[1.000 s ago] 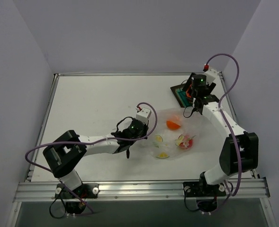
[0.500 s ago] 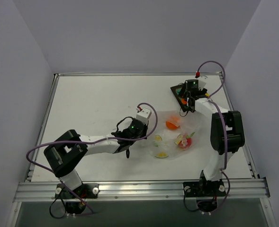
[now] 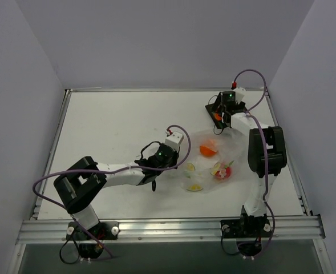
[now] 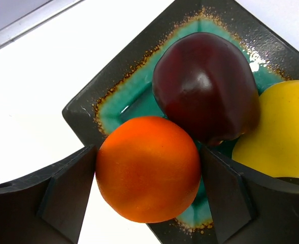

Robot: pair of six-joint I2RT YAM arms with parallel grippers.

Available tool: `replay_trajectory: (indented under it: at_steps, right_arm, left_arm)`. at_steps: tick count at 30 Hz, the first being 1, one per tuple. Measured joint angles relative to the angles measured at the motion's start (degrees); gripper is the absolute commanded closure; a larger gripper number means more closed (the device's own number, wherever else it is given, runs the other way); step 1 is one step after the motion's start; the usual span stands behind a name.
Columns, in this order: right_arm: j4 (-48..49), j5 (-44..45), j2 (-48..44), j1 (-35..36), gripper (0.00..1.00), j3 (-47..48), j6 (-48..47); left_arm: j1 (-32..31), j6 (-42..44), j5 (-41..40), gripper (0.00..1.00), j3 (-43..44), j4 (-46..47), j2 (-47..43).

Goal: Take the fake fruits out of the plastic bag

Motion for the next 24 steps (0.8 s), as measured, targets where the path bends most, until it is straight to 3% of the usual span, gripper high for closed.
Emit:
replay_trajectory:
  at_steps: [2, 7, 11, 14, 16, 18, 19, 20, 24]
  right_arm:
    - [-0.1, 0.0, 0.3, 0.0, 0.17, 0.0, 0.0]
    - [-0.6, 0.0, -0.9, 1.1, 0.16, -0.2, 0.0]
    - [-1.6, -0.2, -6.9, 2.5, 0.10, -2.2, 0.2]
    - [-2.2, -0.9, -14.1, 3.4, 0.12, -3.7, 0.4]
    - [-2.2, -1.6, -20.0, 3.9, 0.18, -5.6, 0.7]
    - [-2.0, -2.1, -27.3, 4.7, 0.38, -8.9, 1.0]
    - [-2.1, -2.1, -30.9, 5.3, 0.53, -10.9, 1.4]
    - [-2.5, -2.1, -34.6, 6.2, 0.59, -12.7, 1.5]
    - [-3.9, -2.5, -48.4, 14.3, 0.73, -21.2, 3.3]
  left_arm:
    - [0.0, 0.0, 0.1, 0.98, 0.0, 0.0, 0.2]
    - [0.0, 0.0, 0.5, 0.98, 0.0, 0.2, 0.4]
    - [0.0, 0.0, 0.5, 0.98, 0.0, 0.2, 0.4]
    - [0.0, 0.0, 0.6, 0.98, 0.0, 0.2, 0.4]
    - [-0.1, 0.0, 0.7, 0.98, 0.0, 0.3, 0.3]
    - [-0.1, 0.0, 0.7, 0.98, 0.0, 0.3, 0.3]
    - [-0.1, -0.1, 0.8, 0.98, 0.0, 0.3, 0.3]
    - [-0.2, -0.1, 0.9, 0.98, 0.0, 0.3, 0.3]
    - [-0.2, -0.1, 1.0, 0.98, 0.0, 0.3, 0.3]
